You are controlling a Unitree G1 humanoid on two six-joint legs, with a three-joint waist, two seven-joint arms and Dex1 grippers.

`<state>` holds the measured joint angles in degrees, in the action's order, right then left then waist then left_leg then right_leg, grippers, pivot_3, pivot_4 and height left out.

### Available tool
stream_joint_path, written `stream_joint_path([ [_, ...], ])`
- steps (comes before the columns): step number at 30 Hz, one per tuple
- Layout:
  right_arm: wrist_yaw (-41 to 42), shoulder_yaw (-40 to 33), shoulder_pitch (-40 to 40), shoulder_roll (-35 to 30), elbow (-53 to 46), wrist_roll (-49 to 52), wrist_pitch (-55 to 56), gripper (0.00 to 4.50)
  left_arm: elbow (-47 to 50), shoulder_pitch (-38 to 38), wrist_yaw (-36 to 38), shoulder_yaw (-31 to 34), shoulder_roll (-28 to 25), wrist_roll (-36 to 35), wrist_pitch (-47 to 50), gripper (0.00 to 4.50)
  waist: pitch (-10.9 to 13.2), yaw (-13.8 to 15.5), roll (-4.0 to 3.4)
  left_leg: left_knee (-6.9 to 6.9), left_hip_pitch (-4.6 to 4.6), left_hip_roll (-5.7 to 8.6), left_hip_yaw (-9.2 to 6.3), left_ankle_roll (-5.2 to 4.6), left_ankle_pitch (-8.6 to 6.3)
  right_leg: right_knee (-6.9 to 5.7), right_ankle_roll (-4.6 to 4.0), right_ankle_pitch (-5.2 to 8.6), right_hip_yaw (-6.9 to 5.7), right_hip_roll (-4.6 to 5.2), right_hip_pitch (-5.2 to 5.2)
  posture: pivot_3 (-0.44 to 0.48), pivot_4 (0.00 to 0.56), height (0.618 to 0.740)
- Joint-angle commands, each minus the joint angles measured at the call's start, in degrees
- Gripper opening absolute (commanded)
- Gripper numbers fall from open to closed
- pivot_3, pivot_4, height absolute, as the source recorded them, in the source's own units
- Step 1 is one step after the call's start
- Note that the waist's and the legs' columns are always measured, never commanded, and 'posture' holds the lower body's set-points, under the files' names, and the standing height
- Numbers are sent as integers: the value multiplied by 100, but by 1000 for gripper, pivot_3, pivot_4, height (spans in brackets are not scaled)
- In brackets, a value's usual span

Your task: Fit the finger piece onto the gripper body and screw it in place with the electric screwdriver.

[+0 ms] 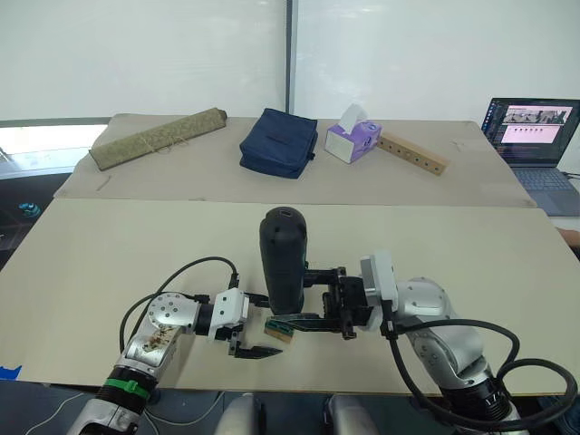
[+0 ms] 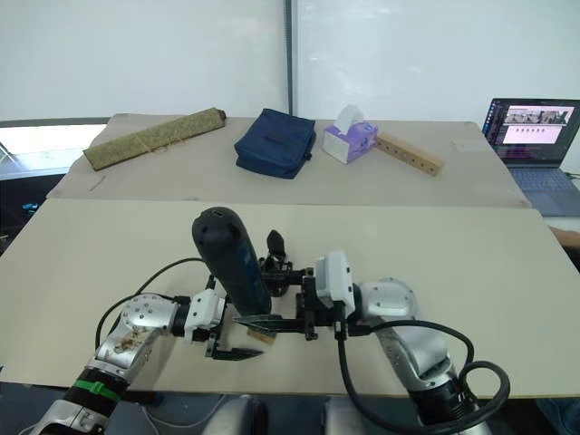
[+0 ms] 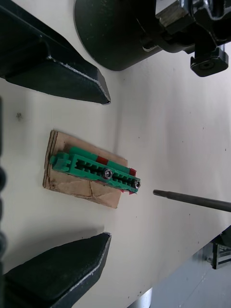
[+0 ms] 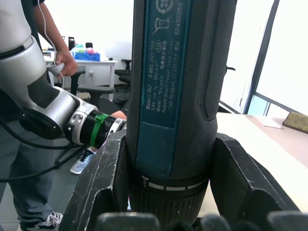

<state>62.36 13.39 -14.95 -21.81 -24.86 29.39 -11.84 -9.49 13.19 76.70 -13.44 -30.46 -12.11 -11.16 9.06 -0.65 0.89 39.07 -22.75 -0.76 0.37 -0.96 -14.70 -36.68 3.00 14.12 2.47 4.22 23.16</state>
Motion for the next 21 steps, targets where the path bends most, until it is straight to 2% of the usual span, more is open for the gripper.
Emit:
stream_joint_path([
  [1,33,9,-32,53,-101,41,275,1925,19,-140,-3,-199,31,78,4,4500,0,1,0,0,0,0,0,0,0,0,0,0,0,0,0,0,150,740],
  [21,95,46,-23,51,58,-55,435,1925,-3,-178,-67,-206,-1,78,60,4500,-1,1,-1,0,4,0,1,0,0,0,0,0,0,1,-3,0,150,740],
])
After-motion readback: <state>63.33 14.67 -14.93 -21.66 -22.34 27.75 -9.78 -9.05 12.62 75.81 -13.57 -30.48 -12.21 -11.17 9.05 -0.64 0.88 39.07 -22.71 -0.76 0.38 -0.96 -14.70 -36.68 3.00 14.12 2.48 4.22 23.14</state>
